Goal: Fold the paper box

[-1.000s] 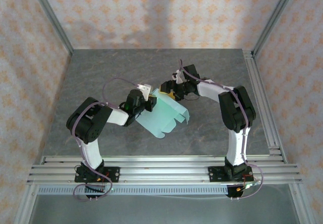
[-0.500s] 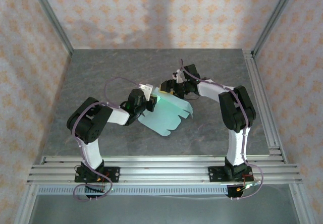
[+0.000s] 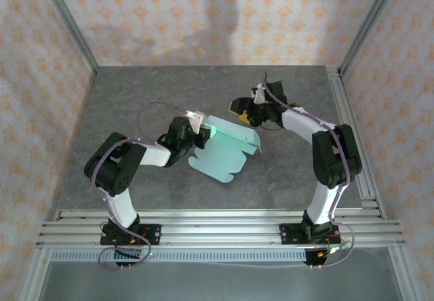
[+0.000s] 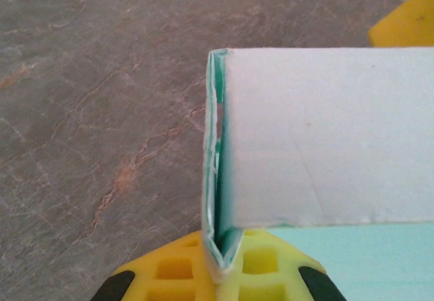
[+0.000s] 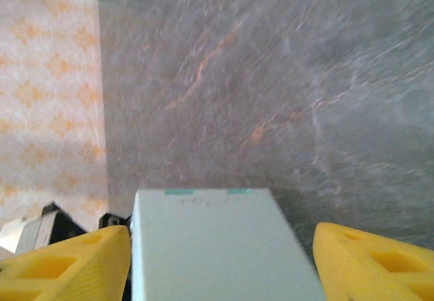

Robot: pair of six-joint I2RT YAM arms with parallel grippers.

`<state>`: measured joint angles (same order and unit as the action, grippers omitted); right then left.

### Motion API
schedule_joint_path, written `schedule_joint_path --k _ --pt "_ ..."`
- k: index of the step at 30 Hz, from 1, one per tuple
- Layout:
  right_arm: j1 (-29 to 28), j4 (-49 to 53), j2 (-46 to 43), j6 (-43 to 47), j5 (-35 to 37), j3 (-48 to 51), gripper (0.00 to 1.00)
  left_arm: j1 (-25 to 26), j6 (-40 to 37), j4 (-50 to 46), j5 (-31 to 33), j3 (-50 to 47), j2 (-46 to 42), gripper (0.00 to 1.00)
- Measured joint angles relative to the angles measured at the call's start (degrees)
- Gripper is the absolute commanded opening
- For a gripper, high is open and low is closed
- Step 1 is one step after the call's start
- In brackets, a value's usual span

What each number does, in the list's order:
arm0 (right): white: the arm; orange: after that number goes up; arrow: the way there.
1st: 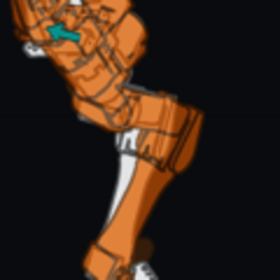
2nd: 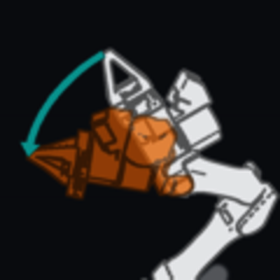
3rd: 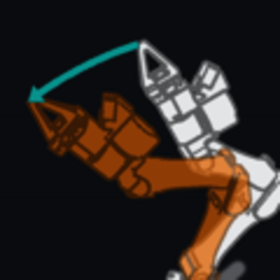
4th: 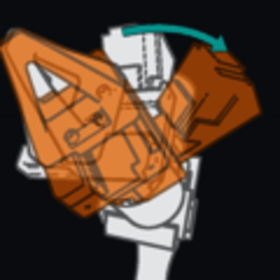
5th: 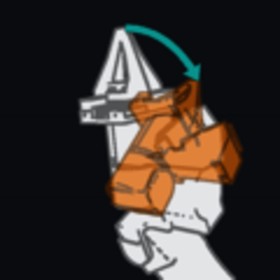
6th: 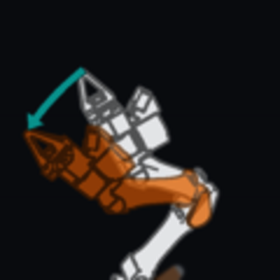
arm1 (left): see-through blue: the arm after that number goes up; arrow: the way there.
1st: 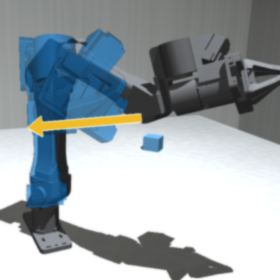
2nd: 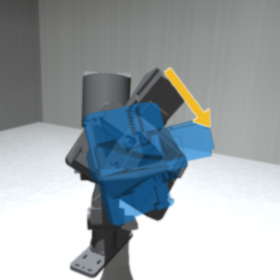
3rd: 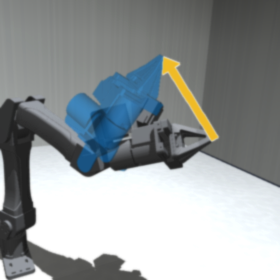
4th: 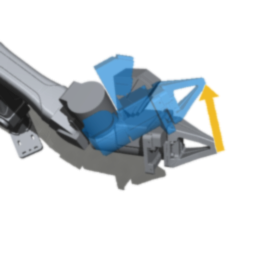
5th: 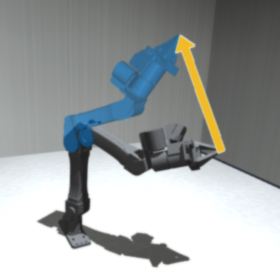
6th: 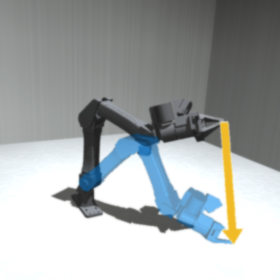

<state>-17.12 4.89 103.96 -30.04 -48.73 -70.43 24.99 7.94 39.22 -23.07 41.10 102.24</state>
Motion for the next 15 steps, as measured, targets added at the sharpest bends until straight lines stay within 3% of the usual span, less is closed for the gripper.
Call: schedule_joint_path --k 5,15 --pt "0.7 0.4 0.3 1.1 -1.1 0.0 0.61 0.0 0.0 -0.7 -3.7 0.6 -1.6 0.00" --pt "-3.8 -0.1 1.0 4.1 -7.1 0.0 0.43 -0.2 2.9 -2.7 -6.7 2.7 -2.7 0.00"
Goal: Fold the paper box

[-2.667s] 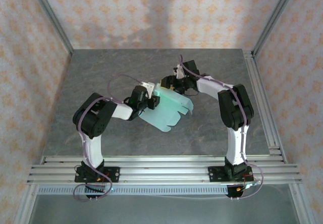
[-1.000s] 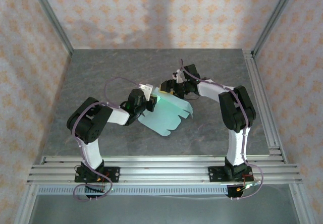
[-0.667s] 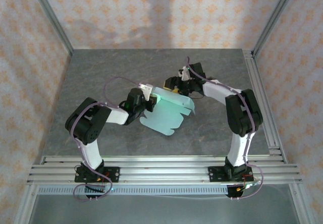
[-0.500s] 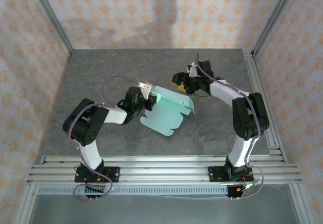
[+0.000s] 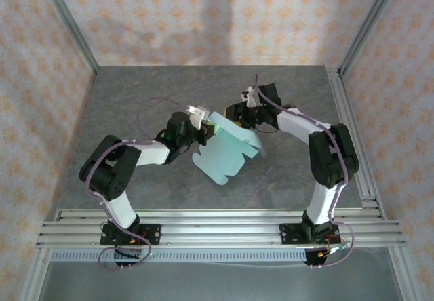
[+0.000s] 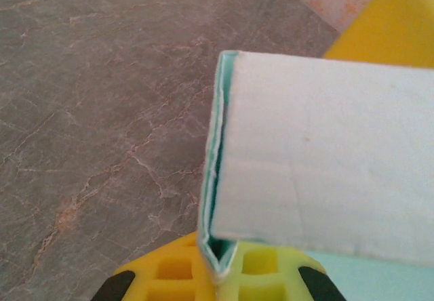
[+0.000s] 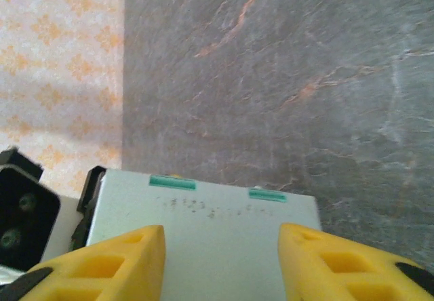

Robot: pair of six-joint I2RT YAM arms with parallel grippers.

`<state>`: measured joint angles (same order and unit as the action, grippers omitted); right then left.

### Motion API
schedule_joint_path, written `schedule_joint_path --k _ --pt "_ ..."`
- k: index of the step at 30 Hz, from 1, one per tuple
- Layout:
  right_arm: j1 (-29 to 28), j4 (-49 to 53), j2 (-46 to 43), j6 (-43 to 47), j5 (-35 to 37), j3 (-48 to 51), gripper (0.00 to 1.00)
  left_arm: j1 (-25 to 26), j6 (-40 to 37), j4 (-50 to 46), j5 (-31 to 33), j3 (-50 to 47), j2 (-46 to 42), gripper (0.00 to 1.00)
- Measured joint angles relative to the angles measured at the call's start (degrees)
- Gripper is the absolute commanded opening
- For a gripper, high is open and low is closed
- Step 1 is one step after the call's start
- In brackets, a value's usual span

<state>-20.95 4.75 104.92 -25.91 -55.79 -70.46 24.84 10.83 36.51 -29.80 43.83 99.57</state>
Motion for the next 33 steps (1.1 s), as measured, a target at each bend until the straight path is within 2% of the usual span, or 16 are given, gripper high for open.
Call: schedule_joint_path --k 4,8,12,21,27,33 --pt "-0.5 -2.6 0.0 -0.3 -0.4 0.3 0.37 -0.2 2.6 -2.1 0.2 1.5 0.0 0.00" --pt "-0.7 -6.2 0.0 -2.1 -0.5 1.6 0.36 -0.2 4.8 -2.6 0.4 1.6 0.0 0.00" --pt "-0.8 -8.1 0.0 -3.3 -0.2 2.4 0.43 -0.2 5.9 -2.9 0.6 1.8 0.0 0.00" --pt "-0.1 -8.4 -0.3 -5.3 2.2 2.4 0.51 -0.9 7.6 -2.3 0.6 1.8 0.0 0.00" --pt "4.6 -8.3 -3.9 -7.0 6.6 3.5 0.63 -2.8 11.0 0.7 0.7 1.8 0.0 0.00" --pt "10.8 -8.6 -10.7 -8.2 12.3 8.0 0.64 -4.7 15.3 4.3 0.5 1.3 0.0 0.00"
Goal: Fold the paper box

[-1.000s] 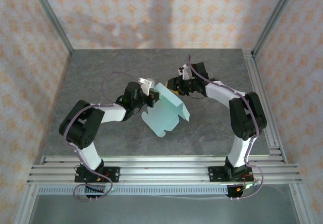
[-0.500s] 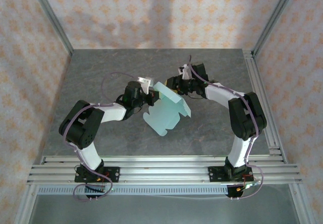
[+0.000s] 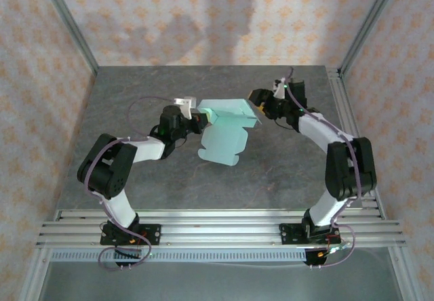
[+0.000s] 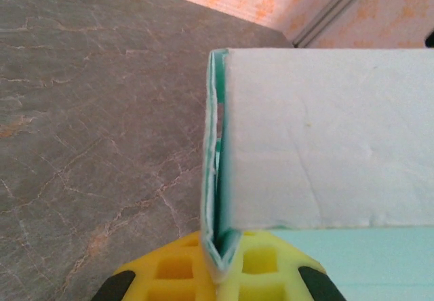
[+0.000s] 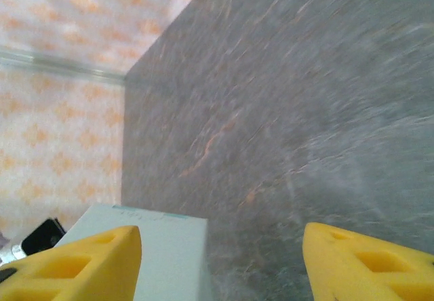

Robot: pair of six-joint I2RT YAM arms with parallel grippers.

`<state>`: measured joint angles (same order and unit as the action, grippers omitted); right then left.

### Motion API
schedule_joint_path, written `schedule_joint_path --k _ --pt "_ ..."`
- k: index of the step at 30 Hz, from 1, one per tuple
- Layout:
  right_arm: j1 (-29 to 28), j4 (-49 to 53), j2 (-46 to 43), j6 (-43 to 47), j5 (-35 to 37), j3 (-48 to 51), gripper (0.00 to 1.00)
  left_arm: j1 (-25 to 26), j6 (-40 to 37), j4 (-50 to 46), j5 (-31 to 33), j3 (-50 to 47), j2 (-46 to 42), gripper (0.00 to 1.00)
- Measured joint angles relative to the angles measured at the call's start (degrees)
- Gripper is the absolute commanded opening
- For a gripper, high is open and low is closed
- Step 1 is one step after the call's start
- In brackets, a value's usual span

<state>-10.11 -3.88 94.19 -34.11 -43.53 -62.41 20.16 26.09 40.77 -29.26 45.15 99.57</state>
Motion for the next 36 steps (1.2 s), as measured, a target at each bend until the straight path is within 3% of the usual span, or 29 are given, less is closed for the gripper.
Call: schedule_joint_path --k 8,17,30,36 --pt "3.3 -3.0 -9.8 -2.1 7.2 11.8 0.61 -1.2 6.6 1.9 -1.0 -0.2 -0.2 0.00" --pt "2.4 -18.3 -17.8 -8.6 4.6 22.4 0.61 -1.9 14.1 6.6 -3.8 1.4 -0.2 0.00" --pt "-3.3 -34.0 -18.6 -17.4 0.7 23.0 0.59 -1.9 17.6 10.2 -5.9 2.9 1.7 0.00" --pt "-4.9 -34.8 -17.2 -18.6 -1.1 21.0 0.47 -1.9 17.6 10.5 -5.9 2.9 1.7 0.00"
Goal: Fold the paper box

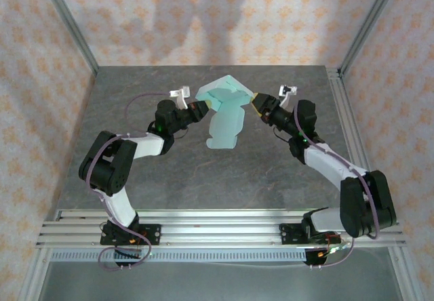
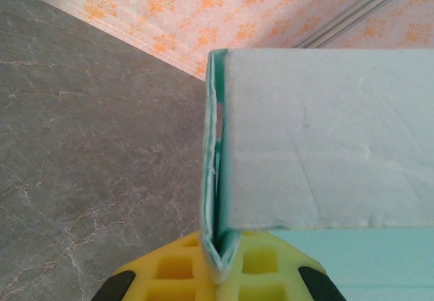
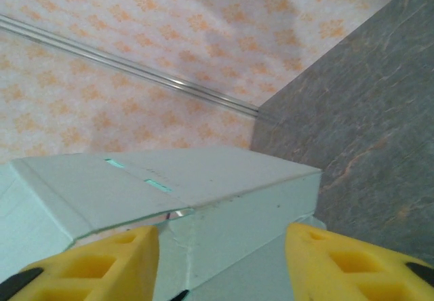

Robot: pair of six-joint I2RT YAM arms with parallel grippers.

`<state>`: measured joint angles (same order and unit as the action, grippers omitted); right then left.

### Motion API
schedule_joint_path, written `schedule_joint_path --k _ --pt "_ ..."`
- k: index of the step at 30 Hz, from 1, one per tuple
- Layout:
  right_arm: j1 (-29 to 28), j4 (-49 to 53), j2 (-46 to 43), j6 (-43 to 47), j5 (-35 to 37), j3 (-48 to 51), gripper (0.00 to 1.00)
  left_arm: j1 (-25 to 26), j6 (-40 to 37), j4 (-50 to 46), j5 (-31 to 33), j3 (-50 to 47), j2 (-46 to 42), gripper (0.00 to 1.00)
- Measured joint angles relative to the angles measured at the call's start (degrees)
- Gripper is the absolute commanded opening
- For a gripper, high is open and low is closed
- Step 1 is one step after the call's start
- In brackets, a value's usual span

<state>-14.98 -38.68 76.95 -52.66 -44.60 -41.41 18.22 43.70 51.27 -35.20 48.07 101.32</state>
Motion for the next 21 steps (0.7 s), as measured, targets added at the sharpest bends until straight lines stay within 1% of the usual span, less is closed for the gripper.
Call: schedule_joint_path --k 7,11,14,15,19,21 --pt "-1.7 0.0 1.5 -0.1 -1.0 -1.2 0.47 0.0 0.0 -0.1 0.0 0.0 0.0 0.00" --pt "-2.4 0.1 2.6 -0.2 -1.3 -2.1 0.42 -0.3 -0.2 -0.4 0.0 0.0 0.0 0.00" --pt "-2.5 0.4 3.3 -0.2 -1.3 -3.3 0.42 -0.4 -0.2 -0.5 0.1 0.0 0.0 0.00" --pt "-2.5 0.7 3.6 -0.1 -1.3 -3.7 0.42 -0.4 -0.2 -0.6 0.1 0.0 0.0 0.00" --pt "-3.1 2.3 4.1 1.1 -1.3 -4.9 0.49 -0.4 -0.2 -1.0 0.5 0.0 0.0 0.00" --pt "-3.4 2.3 4.1 1.3 -1.3 -4.9 0.50 -0.4 -0.2 -1.0 0.9 0.0 0.0 0.00"
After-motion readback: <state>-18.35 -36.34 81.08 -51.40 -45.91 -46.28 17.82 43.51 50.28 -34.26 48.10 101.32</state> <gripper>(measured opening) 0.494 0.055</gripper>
